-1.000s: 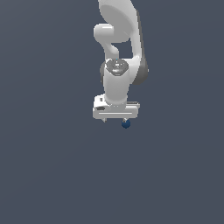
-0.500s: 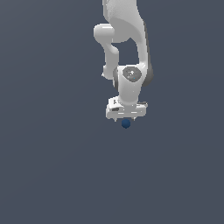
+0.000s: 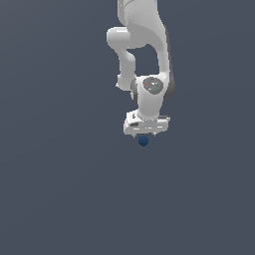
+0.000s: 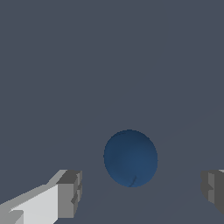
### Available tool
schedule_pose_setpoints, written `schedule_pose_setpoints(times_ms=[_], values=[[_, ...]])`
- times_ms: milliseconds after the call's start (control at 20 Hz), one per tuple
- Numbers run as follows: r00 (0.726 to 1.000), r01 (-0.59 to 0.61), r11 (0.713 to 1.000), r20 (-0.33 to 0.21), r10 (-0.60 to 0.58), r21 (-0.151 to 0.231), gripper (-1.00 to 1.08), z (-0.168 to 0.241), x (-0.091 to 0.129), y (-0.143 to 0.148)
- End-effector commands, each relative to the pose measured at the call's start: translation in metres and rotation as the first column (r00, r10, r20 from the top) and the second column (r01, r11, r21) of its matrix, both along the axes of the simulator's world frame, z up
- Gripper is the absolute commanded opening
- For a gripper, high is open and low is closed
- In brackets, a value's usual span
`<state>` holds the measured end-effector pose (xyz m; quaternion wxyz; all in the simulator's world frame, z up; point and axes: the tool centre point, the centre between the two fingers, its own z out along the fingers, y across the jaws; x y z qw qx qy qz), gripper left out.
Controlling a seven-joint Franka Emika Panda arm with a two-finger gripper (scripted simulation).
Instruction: Pick up the object and move it to a goal position.
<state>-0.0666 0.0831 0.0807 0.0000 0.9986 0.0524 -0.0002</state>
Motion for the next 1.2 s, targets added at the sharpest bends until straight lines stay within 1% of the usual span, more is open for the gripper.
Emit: schedule_pose_setpoints(times_ms=[0,400,700,750,1150], values=[[1.0,0.0,1.0,0.0,0.0,0.0,1.0,-0.004,0.0,0.0],[1.0,0.0,1.0,0.0,0.0,0.0,1.0,-0.04,-0.002,0.0],[1.0,-0.001,1.0,0.0,0.001,0.0,1.0,-0.05,-0.001,0.001],[1.0,-0.001,1.0,0.0,0.001,0.0,-1.0,-0.05,-0.001,0.001],[1.0,-0.001,1.0,0.0,0.001,0.0,-1.0,-0.05,-0.001,0.001]])
